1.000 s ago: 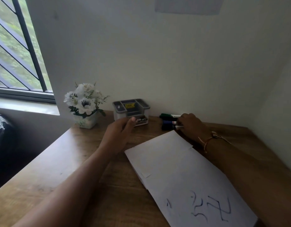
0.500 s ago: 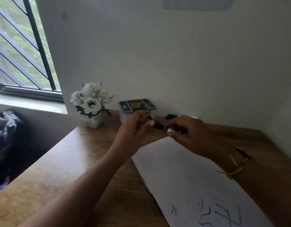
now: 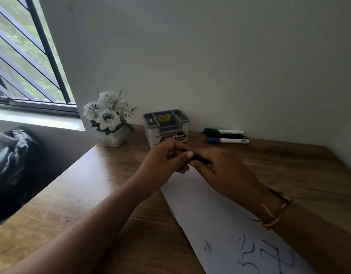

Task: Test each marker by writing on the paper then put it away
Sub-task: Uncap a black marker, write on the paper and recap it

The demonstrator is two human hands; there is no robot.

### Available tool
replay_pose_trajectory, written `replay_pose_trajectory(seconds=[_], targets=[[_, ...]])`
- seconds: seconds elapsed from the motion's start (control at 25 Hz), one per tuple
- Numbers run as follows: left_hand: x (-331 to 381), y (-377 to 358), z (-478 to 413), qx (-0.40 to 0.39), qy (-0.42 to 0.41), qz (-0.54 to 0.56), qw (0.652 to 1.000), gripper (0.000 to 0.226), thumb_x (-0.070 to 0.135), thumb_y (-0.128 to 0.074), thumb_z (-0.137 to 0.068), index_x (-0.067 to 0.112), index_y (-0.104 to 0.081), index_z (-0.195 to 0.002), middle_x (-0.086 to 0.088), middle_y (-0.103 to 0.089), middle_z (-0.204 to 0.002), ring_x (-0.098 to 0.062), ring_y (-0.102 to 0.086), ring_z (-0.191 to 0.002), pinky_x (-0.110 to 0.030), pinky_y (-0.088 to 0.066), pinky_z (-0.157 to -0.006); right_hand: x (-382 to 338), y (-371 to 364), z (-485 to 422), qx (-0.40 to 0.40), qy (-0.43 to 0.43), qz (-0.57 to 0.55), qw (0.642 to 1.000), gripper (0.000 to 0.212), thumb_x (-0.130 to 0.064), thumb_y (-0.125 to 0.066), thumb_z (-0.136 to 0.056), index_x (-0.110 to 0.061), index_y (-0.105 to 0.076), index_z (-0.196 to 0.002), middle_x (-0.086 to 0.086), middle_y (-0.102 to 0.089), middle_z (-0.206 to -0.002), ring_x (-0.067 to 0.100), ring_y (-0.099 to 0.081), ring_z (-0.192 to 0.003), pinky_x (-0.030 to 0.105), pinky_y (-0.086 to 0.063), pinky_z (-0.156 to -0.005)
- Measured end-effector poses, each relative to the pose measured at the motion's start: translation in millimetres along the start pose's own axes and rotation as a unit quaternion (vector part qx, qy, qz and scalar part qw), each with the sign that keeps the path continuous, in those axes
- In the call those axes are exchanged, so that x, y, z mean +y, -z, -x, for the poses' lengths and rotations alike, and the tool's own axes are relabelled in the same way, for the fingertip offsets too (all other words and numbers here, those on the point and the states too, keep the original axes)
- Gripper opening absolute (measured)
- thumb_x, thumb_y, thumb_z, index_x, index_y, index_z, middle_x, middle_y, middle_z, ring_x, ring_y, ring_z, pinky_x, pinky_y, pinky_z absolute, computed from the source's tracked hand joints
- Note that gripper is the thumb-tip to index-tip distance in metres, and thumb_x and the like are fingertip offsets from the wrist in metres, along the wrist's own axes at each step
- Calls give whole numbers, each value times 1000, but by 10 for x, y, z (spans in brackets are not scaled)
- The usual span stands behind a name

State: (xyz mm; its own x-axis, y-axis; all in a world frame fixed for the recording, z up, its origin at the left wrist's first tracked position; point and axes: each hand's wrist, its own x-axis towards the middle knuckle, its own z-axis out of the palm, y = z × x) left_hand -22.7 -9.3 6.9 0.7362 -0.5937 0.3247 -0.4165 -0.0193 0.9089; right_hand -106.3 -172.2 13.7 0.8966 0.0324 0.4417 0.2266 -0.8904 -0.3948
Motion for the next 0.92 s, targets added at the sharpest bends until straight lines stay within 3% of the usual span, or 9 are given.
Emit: replay_pose_trajectory(seconds=[0.32, 0.4, 0.48, 0.68, 0.8, 0.92], targets=[[-4, -60, 44, -3, 3, 11, 1000, 36, 38, -63, -83, 5, -65, -96, -8, -72, -79, -17, -68, -69, -31, -55, -67, -9, 11, 45, -3, -10, -38, 999, 27, -44, -44, -96, -35, -65, -109, -6, -72, -85, 8, -65, -70, 37, -54, -64], [2, -72, 54, -1, 4, 17, 1000, 35, 37, -63, -84, 4, -64, -97, -10, -72, -80, -17, -67, -69, -30, -54, -66, -37, 17, 54, -8, -18, -52, 998, 26, -42, -45, -97, -35, -65, -111, -4, -72, -84, 7, -64, -68, 32, -54, -64], [12, -64, 58, 8, -1, 26, 1000, 34, 34, -63, -84, 3, -63, -99, -9, -73, -80, -17, -67, -70, -27, -54, -66, -55, 34, 66, -8, -29, -59, 998, 29, -43, -45, -97, -39, -59, -122, -8, -71, -83, 3, -59, -64, 16, -47, -56], [31, -25, 49, 13, 10, 39, 999, 22, 25, -63, -90, 5, -64, -99, -13, -73, -83, -19, -68, -72, -27, -56, -67, -102, 56, 69, -32, -56, -54, 996, 37, -46, -40, -98, -41, -49, -134, -19, -65, -91, -11, -55, -69, 6, -37, -56], [18, 78, -8, 62, 36, 66, 995, 14, 16, -56, -98, 6, -62, -105, -15, -74, -98, -23, -72, -90, -33, -59, -78, -85, 96, 73, -52, -144, -125, 980, 36, -36, -37, -100, -40, -41, -136, -13, -67, -90, 0, -58, -74, 16, -44, -63], [0, 211, -72, 91, 71, 178, 977, 12, 10, -47, -101, 3, -53, -109, -16, -72, -111, -27, -72, -103, -39, -58, -87, -95, 132, 55, -66, -201, -236, 948, 31, -17, -39, -99, -33, -45, -125, 0, -70, -88, 8, -63, -67, 18, -49, -54]])
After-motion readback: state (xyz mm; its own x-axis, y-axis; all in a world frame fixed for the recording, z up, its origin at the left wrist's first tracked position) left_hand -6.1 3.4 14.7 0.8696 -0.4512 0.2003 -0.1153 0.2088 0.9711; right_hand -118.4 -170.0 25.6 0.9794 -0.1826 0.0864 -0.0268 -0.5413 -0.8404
